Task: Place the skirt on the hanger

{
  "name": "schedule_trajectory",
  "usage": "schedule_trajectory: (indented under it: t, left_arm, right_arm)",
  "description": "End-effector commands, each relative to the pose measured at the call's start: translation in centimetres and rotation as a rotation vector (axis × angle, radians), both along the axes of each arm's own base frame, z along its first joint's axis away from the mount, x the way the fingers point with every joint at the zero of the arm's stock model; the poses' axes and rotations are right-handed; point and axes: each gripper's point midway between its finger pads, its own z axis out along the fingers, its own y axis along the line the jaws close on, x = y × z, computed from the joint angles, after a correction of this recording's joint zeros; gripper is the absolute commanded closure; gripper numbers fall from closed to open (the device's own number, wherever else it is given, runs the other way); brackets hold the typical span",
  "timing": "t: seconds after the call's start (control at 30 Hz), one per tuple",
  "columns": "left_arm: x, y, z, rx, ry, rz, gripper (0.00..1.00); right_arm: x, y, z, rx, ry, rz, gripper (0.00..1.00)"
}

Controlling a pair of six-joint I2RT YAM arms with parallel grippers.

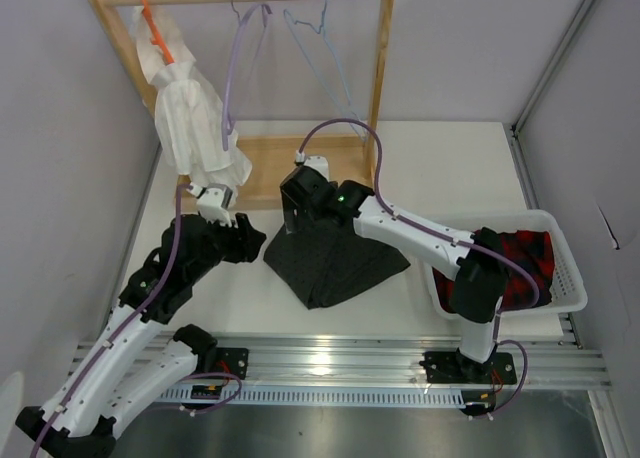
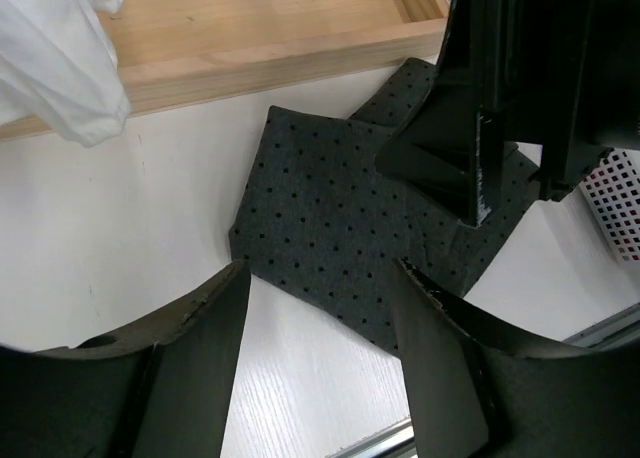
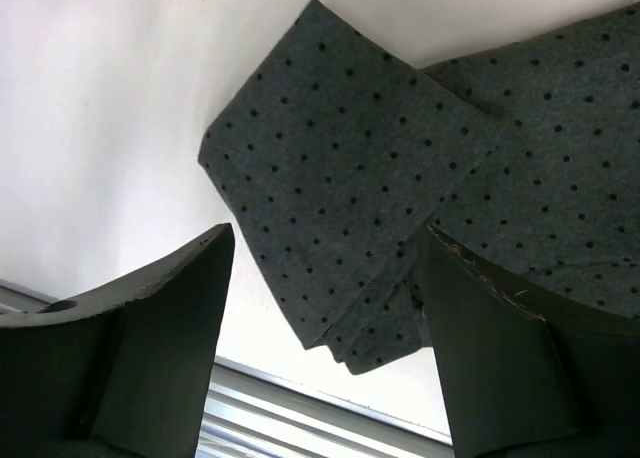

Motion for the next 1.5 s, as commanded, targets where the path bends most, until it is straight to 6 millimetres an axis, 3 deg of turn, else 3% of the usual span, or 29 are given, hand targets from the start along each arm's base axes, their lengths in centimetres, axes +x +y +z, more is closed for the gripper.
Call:
schedule_trajectory:
  t: [0.0, 0.07, 0.1, 0.13, 0.27, 0.37, 0.4, 0.43, 0.5, 0.57, 0.6, 0.63, 0.67, 0.73, 0.77, 0.93, 1.13, 1.47]
  left_arm:
    - [0.3, -0.4, 1.0, -0.035, 0.003, 0.012, 0.37]
    - [0.6, -0.9, 0.0, -0.036, 0.035, 0.005, 0.37]
    - [0.8, -1.4, -0.1, -0.048, 0.035, -0.007, 0.37]
    - [1.0, -1.8, -0.3, -0.068, 0.044, -0.009, 0.37]
    - [2.1, -4.2, -3.4, -0.089, 0.139, -0.041, 0.39]
    - [2.7, -6.0, -3.2, -0.094, 0.121, -0.043, 0.39]
    - [2.8, -7.2, -4.1, -0.076, 0.142, -0.063, 0.39]
    - [3.5, -8.0, -3.3, -0.084, 0.115, -0.057, 0.38]
    - [3.9, -10.1, -4.7, -0.013, 0.149, -0.091, 0.39]
    - [5.5, -11.1, -3.9, 0.057, 0.109, -0.060, 0.38]
    - [5.9, -11.8, -6.2, 0.139, 0.148, -0.066, 0.37]
    - [6.3, -12.0, -6.8, 0.171, 0.158, -0.062, 0.37]
    - [7.1, -12.9, -5.8, 0.171, 0.141, -0.066, 0.37]
    - [7.8, -13.8, -7.1, 0.231, 0.147, -0.093, 0.36]
    - [8.6, -15.0, -5.5, 0.215, 0.117, -0.106, 0.36]
    - [9.4, -16.8, -7.7, 0.341, 0.158, -0.151, 0.36]
    - [10.4, -17.0, -9.7, 0.410, 0.160, -0.145, 0.36]
    - [12.0, -17.9, -11.8, 0.503, 0.173, -0.165, 0.36]
  right_arm:
    - [0.7, -0.6, 6.0, 0.130, -0.092, -0.023, 0.21]
    - [1.2, -2.5, 6.0, 0.128, -0.097, -0.062, 0.21]
    - [1.0, -3.7, 4.5, 0.105, -0.073, -0.083, 0.21]
    - [1.1, -4.6, 5.0, 0.127, -0.078, -0.102, 0.22]
    - [1.5, -8.9, 2.2, 0.153, -0.014, -0.185, 0.28]
    - [1.8, -11.4, 0.2, 0.165, 0.023, -0.224, 0.33]
    - [2.2, -12.2, -0.2, 0.162, 0.032, -0.244, 0.33]
    - [2.2, -12.8, -0.7, 0.145, 0.040, -0.253, 0.34]
    - [2.6, -13.9, -0.9, 0.142, 0.038, -0.274, 0.34]
    - [2.8, -14.4, -1.4, 0.134, 0.052, -0.275, 0.33]
    - [2.9, -14.7, -1.6, 0.129, 0.054, -0.279, 0.33]
    - [3.1, -15.1, -1.9, 0.120, 0.057, -0.288, 0.33]
    - [3.1, -15.3, -2.4, 0.110, 0.066, -0.290, 0.33]
    - [3.1, -15.8, -3.2, 0.090, 0.078, -0.294, 0.33]
    - [3.1, -16.0, -3.6, 0.077, 0.080, -0.292, 0.33]
    - [2.2, -17.1, -7.2, -0.005, 0.133, -0.300, 0.34]
    - [1.9, -17.4, -10.3, -0.054, 0.174, -0.284, 0.34]
    - [2.3, -17.9, -12.7, -0.129, 0.191, -0.274, 0.35]
